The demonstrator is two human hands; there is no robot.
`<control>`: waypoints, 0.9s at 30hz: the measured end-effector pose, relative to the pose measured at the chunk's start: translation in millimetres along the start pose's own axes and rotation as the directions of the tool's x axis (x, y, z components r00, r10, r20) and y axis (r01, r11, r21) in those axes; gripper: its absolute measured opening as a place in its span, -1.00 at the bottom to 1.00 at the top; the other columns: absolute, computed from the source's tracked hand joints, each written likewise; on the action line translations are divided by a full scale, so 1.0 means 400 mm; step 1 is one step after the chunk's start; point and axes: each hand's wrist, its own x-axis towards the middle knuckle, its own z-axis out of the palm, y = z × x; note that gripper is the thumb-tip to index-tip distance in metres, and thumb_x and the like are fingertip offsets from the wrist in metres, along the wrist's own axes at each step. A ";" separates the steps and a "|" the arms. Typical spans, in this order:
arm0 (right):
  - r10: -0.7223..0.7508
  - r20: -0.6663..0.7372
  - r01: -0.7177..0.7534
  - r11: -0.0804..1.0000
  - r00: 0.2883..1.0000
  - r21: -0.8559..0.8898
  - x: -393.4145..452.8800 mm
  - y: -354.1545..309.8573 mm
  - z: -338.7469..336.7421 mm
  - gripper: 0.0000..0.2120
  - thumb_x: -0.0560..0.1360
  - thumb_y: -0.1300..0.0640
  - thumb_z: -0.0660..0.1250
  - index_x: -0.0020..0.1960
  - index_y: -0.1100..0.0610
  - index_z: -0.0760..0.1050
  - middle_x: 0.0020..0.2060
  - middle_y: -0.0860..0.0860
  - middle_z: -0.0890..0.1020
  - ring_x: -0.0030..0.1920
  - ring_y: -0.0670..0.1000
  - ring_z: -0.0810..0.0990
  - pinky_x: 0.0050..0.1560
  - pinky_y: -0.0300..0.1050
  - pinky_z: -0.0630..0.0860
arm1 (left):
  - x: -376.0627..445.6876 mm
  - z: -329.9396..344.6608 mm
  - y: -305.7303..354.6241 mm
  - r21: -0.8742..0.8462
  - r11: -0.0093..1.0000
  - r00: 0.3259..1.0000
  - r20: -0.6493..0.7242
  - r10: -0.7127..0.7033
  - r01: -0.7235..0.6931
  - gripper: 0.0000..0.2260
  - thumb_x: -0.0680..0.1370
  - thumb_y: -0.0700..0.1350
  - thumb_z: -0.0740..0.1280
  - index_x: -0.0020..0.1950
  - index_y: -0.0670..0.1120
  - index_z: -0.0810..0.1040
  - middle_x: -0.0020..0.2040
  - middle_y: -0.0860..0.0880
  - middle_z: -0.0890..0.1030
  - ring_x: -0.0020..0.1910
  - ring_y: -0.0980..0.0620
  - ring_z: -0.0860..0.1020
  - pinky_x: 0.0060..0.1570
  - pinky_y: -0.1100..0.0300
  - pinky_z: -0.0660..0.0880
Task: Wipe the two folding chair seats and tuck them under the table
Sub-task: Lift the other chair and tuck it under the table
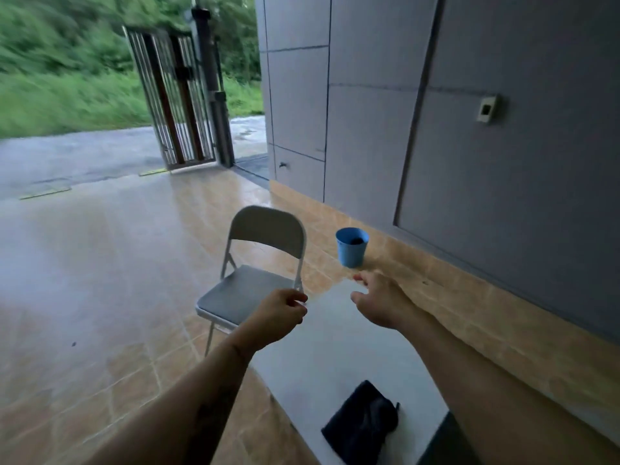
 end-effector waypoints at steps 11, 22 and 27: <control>-0.077 0.033 0.078 0.997 0.996 -0.021 0.421 -0.502 0.250 -0.48 0.53 0.04 0.26 0.47 0.06 0.35 0.44 0.11 0.38 0.35 0.14 0.44 0.33 0.01 0.40 | 0.222 -0.645 -0.190 0.104 0.994 0.989 -0.150 -0.017 0.032 -0.69 0.50 -0.08 0.31 0.23 -0.03 0.60 0.09 -0.08 0.67 -0.04 -0.01 0.66 -0.03 0.08 0.63; -0.056 0.000 0.056 0.998 0.998 -0.002 0.913 -0.681 0.420 -0.51 0.55 0.00 0.29 0.46 0.04 0.37 0.38 0.08 0.44 0.29 0.11 0.48 0.19 -0.06 0.43 | 0.606 -0.951 -0.307 0.100 0.994 0.986 -0.163 -0.025 0.042 -0.70 0.57 -0.17 0.30 0.30 -0.08 0.54 0.07 -0.10 0.66 -0.02 0.03 0.64 -0.20 0.28 0.53; 0.038 0.029 -0.040 0.997 0.999 0.069 1.201 -0.689 0.468 -0.49 0.56 0.02 0.28 0.50 0.05 0.33 0.43 0.09 0.41 0.34 0.11 0.45 0.24 -0.02 0.42 | 0.875 -1.022 -0.342 0.138 0.989 0.994 -0.103 -0.047 0.061 -0.71 0.58 -0.18 0.28 0.31 -0.08 0.53 0.00 -0.06 0.66 -0.16 0.05 0.62 -0.35 0.36 0.50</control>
